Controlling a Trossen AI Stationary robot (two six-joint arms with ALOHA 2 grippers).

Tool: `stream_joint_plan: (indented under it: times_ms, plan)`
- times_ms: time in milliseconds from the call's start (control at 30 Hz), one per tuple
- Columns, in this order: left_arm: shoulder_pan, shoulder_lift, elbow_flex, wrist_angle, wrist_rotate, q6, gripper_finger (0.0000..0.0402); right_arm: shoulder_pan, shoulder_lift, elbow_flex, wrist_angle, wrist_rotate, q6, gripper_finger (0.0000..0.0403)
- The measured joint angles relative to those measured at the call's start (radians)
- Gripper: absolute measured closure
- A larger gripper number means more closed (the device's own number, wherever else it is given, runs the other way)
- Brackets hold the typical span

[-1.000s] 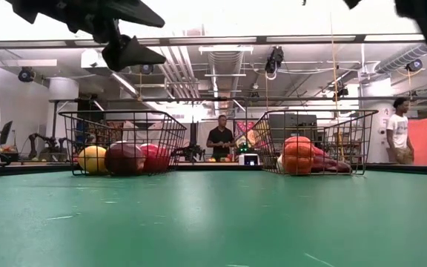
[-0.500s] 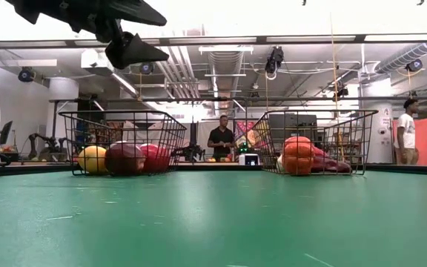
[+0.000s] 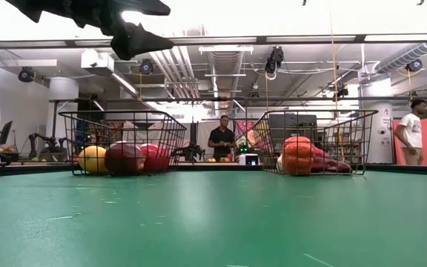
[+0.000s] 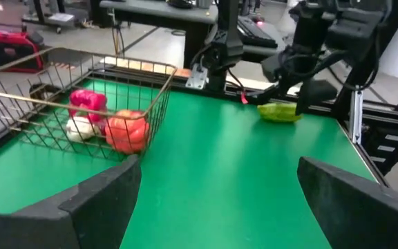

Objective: Sort produce into baskets
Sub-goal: Put the cucumber into the gold wire basket

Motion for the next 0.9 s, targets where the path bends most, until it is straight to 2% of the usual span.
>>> stream_joint_plan:
  times_ms: [200,367,533,900]
  plan:
    - [0.0,0.0,0.0,0.001,-0.007,0.009,0.0032,0.0,0.058,-0.05,0.022,-0.01,-0.034,0.0051]
    - [0.0,0.001,0.0,0.001,-0.008,0.009,0.0032,-0.001,0.102,-0.091,0.14,-0.014,-0.055,0.0068]
    - [0.0,0.001,0.0,0.001,-0.01,0.007,0.0031,-0.001,0.132,-0.095,0.194,-0.014,-0.064,0.0107]
    - [0.0,0.001,0.0,0.001,-0.016,0.005,0.0031,-0.01,0.126,-0.095,0.195,-0.014,-0.055,0.0215]
